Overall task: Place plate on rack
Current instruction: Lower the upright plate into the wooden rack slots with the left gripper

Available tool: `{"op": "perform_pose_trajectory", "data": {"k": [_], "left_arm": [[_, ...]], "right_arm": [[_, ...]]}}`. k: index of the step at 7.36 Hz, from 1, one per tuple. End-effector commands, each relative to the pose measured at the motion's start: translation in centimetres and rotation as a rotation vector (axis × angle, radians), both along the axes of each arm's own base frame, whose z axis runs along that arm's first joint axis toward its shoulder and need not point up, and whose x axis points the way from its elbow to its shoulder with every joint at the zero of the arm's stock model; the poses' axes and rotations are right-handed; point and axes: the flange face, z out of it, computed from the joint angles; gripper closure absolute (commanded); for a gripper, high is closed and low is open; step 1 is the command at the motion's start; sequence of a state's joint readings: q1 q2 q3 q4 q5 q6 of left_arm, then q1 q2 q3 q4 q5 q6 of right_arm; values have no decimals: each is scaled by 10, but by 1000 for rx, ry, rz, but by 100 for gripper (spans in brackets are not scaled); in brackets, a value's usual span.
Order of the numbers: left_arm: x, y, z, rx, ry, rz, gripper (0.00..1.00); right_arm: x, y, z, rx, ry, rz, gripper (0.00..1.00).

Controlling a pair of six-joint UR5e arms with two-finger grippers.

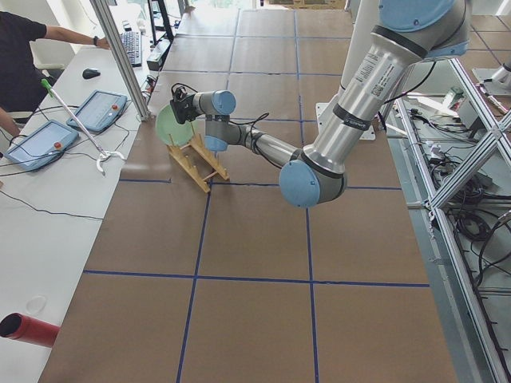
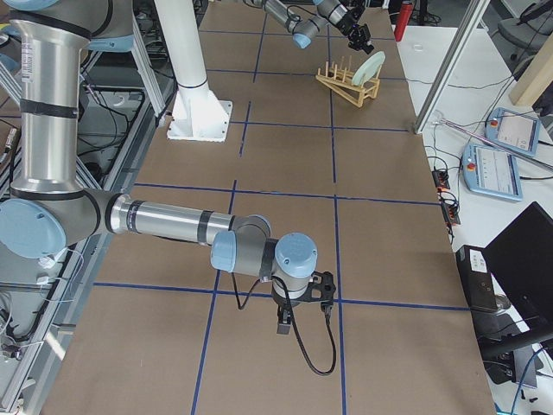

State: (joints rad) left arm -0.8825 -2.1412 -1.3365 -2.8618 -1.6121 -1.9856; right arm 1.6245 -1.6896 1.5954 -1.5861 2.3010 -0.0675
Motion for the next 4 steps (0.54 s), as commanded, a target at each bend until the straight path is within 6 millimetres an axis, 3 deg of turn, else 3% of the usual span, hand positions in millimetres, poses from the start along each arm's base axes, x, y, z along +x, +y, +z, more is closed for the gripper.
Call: {"op": "perform_pose_trajectory", "data": {"k": [1,3,4], "left_arm": [[-12,-2,-5,-1,-10,-3,0],[-59,-24,-6,3,-277,168,0],[-92,-23,15,2,-351,242,0]], "right_arm": [[0,0,0,-1,0,0,0],[0,0,0,1,0,0,0],[0,0,0,1,0,0,0]]}}
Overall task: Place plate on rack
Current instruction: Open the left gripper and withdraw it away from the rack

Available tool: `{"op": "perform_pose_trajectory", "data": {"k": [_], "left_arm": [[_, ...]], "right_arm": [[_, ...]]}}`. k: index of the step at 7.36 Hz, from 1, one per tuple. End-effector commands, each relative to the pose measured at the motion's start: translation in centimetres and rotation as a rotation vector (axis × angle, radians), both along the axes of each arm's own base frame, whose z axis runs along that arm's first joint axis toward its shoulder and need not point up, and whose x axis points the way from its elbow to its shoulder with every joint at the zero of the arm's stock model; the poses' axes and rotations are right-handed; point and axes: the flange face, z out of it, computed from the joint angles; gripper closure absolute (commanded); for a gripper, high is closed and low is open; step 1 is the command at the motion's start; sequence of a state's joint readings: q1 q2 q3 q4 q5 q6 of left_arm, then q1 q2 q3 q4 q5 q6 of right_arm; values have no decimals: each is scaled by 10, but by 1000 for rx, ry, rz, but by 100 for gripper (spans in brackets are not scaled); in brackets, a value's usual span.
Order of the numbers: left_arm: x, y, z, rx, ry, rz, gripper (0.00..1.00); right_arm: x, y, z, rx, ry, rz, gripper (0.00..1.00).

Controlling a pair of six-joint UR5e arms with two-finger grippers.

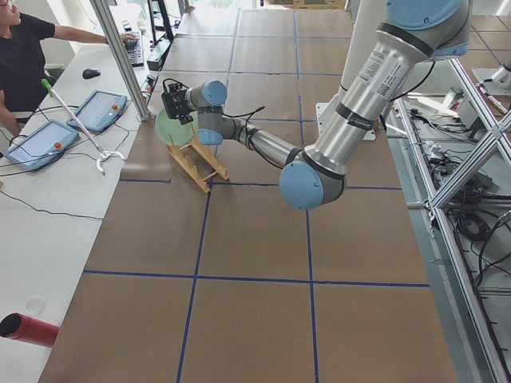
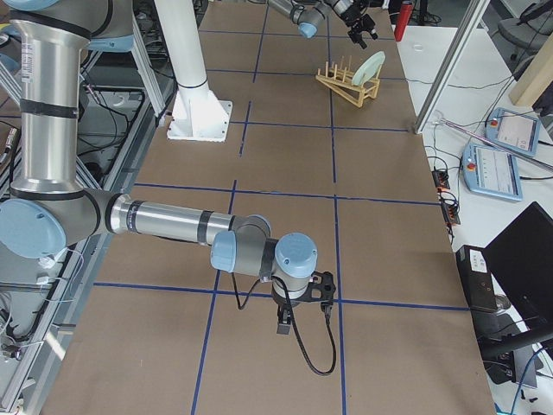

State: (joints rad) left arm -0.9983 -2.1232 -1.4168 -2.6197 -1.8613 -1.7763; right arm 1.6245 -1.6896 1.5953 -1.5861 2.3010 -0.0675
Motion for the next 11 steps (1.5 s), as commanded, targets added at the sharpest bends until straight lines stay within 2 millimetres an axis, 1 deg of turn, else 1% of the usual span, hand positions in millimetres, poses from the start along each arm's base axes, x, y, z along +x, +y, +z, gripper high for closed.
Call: {"op": "perform_pose_trajectory", "data": {"k": [1,2,3,4,5,6,7,8,9,10,11], "left_arm": [[-74,12,45,34,-196,161,0],[-110,23,79,62,-299,207,0],[-141,32,109,85,-392,251,0],[-169,41,141,106,-518,303,0],[-190,53,178,125,-658,397,0],[-228,68,211,158,-781,483,0],[-277,82,246,185,-882,563,0],[-325,93,276,175,-943,662,0],[-373,105,292,113,-933,680,0],[-397,115,307,58,-828,671,0],[-398,125,315,52,-801,698,0]], "right_arm": [[0,0,0,1,0,0,0],[0,0,0,-1,0,0,0],[0,0,0,1,0,0,0],[0,0,0,1,0,0,0],[0,0,0,1,0,0,0],[0,0,0,1,0,0,0],[0,0,0,1,0,0,0],[0,0,0,-1,0,0,0],[0,0,0,1,0,0,0],[0,0,0,1,0,0,0],[0,0,0,1,0,0,0]]}}
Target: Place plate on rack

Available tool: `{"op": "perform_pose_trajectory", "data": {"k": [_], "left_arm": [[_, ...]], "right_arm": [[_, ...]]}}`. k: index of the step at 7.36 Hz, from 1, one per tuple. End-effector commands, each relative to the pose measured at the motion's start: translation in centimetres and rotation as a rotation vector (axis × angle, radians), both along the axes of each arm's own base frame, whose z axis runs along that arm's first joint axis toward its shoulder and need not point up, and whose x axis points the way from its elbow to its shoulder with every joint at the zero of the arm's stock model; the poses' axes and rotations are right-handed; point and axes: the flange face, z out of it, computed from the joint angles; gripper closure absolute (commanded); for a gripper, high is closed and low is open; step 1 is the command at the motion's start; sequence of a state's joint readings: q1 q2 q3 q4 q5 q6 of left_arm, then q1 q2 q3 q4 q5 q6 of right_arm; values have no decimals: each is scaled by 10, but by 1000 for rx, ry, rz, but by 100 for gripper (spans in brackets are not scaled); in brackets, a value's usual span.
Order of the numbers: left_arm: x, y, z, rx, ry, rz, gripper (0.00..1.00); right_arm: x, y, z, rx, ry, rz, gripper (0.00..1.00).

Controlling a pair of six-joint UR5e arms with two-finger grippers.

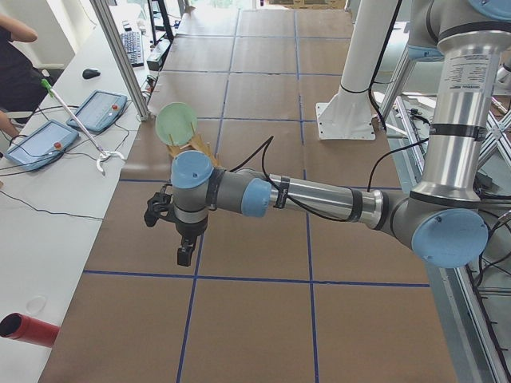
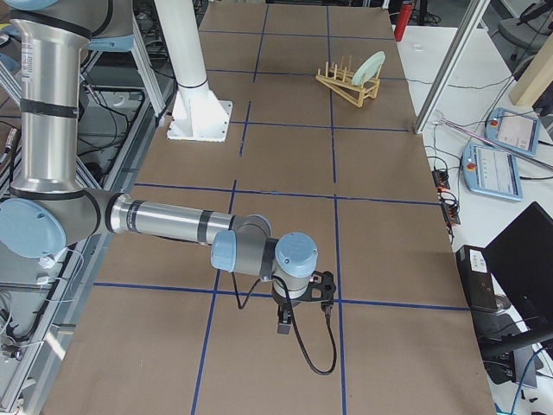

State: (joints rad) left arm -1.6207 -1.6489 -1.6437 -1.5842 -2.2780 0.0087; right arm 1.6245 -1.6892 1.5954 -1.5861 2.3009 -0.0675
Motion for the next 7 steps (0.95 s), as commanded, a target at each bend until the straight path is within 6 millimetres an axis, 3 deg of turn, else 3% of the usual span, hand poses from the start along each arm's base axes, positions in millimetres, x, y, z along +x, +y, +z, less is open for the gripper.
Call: {"op": "perform_pose_trajectory", "data": {"k": [1,2,7], "left_arm": [[-14,31,35,-49,41,52,0],[-11,46,44,-74,60,50,0],[-4,63,65,-104,113,55,0]], "right_arm": [[0,0,0,0,0,0,0],[0,0,0,0,0,0,0],[0,0,1,-1,0,0,0]]}}
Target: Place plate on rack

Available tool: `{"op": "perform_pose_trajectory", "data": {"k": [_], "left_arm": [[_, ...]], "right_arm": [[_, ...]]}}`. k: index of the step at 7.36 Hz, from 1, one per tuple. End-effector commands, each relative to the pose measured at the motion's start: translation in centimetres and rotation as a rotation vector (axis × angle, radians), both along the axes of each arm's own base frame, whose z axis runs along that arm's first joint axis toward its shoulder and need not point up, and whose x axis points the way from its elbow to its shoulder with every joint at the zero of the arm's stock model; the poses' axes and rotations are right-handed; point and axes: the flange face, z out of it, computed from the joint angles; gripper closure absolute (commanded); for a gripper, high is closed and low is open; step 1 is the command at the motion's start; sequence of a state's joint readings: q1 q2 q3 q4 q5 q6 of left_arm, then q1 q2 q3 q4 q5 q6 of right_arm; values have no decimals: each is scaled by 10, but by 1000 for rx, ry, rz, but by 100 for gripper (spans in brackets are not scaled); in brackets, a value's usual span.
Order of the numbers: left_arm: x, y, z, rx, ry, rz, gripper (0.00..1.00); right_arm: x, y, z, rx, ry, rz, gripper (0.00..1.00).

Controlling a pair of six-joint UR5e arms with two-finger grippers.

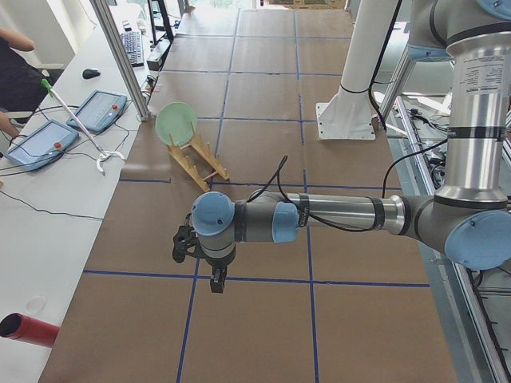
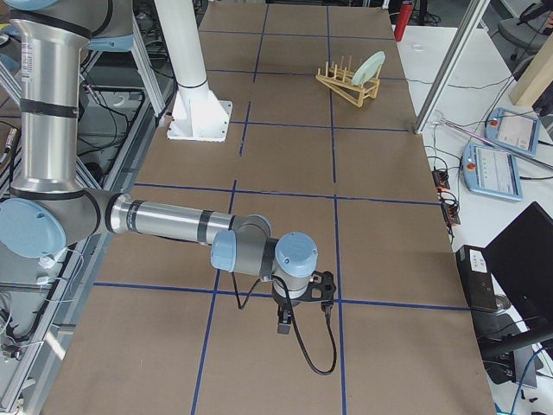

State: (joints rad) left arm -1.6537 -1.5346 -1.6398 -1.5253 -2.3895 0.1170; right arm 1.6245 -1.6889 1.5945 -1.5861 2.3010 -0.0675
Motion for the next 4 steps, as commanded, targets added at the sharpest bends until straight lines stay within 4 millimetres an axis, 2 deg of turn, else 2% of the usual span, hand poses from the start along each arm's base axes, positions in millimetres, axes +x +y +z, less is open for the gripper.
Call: {"op": "perform_pose_trajectory", "data": {"k": [1,2,4], "left_arm": [[0,4,4,-4,2,2,0],[0,1,-1,3,2,1,0],[0,0,4,-13,0,2,0]], "right_arm": [[0,0,0,-1,0,0,0],[0,0,0,1,0,0,0],[0,0,0,1,0,0,0]]}}
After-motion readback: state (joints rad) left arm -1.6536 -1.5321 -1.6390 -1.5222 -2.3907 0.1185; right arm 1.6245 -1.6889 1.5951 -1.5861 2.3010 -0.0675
